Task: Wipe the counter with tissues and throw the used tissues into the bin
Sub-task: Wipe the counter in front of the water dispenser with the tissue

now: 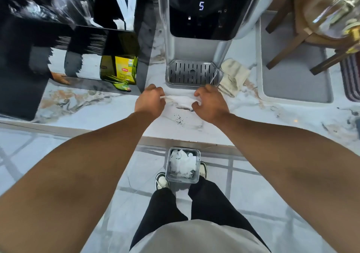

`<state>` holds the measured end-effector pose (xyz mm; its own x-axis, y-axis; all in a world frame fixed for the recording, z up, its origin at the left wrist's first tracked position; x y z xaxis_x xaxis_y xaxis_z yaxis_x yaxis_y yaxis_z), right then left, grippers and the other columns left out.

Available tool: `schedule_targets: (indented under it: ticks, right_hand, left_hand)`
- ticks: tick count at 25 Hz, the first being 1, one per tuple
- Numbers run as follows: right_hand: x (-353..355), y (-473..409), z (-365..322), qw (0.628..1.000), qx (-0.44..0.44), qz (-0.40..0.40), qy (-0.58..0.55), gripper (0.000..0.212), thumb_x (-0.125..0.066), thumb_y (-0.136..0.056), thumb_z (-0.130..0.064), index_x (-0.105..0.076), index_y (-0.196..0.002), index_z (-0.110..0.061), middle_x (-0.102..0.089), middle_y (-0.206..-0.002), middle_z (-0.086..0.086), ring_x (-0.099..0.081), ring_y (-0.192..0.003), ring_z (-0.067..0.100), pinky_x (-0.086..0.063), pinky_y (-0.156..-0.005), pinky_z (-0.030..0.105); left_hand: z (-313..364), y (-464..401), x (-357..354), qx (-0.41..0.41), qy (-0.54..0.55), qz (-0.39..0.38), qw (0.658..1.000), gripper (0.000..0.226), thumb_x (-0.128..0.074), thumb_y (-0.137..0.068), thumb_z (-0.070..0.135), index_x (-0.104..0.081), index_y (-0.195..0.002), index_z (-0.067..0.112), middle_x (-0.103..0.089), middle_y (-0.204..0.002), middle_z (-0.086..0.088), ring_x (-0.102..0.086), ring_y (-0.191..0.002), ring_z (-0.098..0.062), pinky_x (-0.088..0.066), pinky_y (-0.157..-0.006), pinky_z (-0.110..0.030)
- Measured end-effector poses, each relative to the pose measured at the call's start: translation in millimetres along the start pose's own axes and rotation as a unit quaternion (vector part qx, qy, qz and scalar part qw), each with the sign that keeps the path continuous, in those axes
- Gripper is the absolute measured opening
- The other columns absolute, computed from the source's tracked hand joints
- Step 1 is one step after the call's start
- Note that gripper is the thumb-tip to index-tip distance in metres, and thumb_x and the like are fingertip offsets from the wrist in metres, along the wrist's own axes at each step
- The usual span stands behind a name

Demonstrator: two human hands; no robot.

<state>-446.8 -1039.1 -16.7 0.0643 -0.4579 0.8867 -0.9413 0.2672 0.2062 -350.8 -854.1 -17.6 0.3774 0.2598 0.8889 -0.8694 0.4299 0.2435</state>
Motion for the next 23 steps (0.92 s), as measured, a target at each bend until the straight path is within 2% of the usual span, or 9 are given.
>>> schedule_targets:
  ticks: [3,6,10,13,17,20,23]
  right_hand:
    - [-7,3,-16,0.999,-0.025,0.014,-0.032,0.034,-0.054,-0.089,-0.038,-0.058,-0.118,-0.021,-0.051,-0.12,0.002,-0.052,-0.114,0.024,-0.047,-0.093,0.036]
    - [-17,2,-33,0.999,-0.011,0.012,-0.036,0.033,-0.057,-0.093,-0.043,-0.059,-0.118,-0.022,-0.049,-0.119,0.005,-0.054,-0.108,0.025,-0.049,-0.091,0.037]
    - [-26,-3,-47,1.0,0.0,0.001,-0.019,0.024,-0.059,-0.095,-0.037,-0.062,-0.114,-0.022,-0.05,-0.11,0.005,-0.057,-0.1,0.027,-0.05,-0.085,0.038]
    - [-28,-3,-52,1.0,0.001,-0.001,-0.006,0.02,-0.059,-0.095,-0.034,-0.062,-0.111,-0.023,-0.052,-0.107,0.004,-0.059,-0.094,0.027,-0.052,-0.079,0.038]
    - [-29,-8,-49,1.0,-0.016,0.002,0.016,0.013,-0.056,-0.097,-0.025,-0.064,-0.107,-0.023,-0.057,-0.104,0.004,-0.06,-0.095,0.03,-0.05,-0.078,0.035]
    - [-30,-12,-50,1.0,-0.023,0.008,0.017,0.017,-0.054,-0.097,-0.015,-0.065,-0.108,-0.021,-0.056,-0.108,0.007,-0.06,-0.095,0.033,-0.051,-0.08,0.036]
    - [-30,-14,-46,0.999,-0.025,0.017,0.012,0.026,-0.056,-0.094,-0.004,-0.066,-0.111,-0.021,-0.053,-0.113,0.009,-0.061,-0.094,0.035,-0.053,-0.082,0.038]
  left_hand:
    - [-6,-2,-4,-0.026,0.014,-0.012,0.999,0.018,-0.058,-0.091,0.014,-0.07,-0.104,0.009,-0.058,-0.109,-0.015,-0.06,-0.094,-0.037,-0.053,-0.077,-0.041]
    - [-7,-4,-4,-0.056,0.026,-0.022,0.998,0.022,-0.061,-0.091,0.016,-0.07,-0.109,0.009,-0.06,-0.111,-0.017,-0.061,-0.099,-0.039,-0.054,-0.083,-0.043]
    - [-12,-5,-5,-0.086,0.024,-0.013,0.996,0.026,-0.061,-0.088,0.012,-0.07,-0.112,0.007,-0.062,-0.112,-0.019,-0.06,-0.102,-0.04,-0.053,-0.085,-0.043]
    - [-12,-6,-5,-0.097,0.034,-0.001,0.995,0.025,-0.059,-0.088,0.011,-0.069,-0.11,0.005,-0.061,-0.11,-0.02,-0.059,-0.1,-0.041,-0.051,-0.08,-0.042]
    - [-11,2,-5,-0.137,0.003,0.012,0.991,0.025,-0.054,-0.09,0.006,-0.066,-0.112,0.002,-0.058,-0.114,-0.021,-0.055,-0.106,-0.041,-0.051,-0.08,-0.045]
    - [-14,14,-9,-0.212,-0.028,0.027,0.977,0.037,-0.05,-0.09,0.001,-0.058,-0.126,-0.003,-0.055,-0.133,-0.022,-0.05,-0.124,-0.04,-0.05,-0.097,-0.049]
    - [-23,16,-17,-0.245,-0.051,0.018,0.968,0.051,-0.044,-0.095,0.004,-0.041,-0.146,-0.001,-0.034,-0.159,-0.018,-0.028,-0.149,-0.033,-0.029,-0.119,-0.042]
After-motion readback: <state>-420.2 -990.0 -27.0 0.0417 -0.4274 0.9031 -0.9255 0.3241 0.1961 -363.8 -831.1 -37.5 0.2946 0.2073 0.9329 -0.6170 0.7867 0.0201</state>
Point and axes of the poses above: each hand's wrist, its own y-axis away from the middle knuckle, its own x-axis out of the back of the hand, z = x × y, the point moved 6 cm from there along -y, towards the middle knuckle
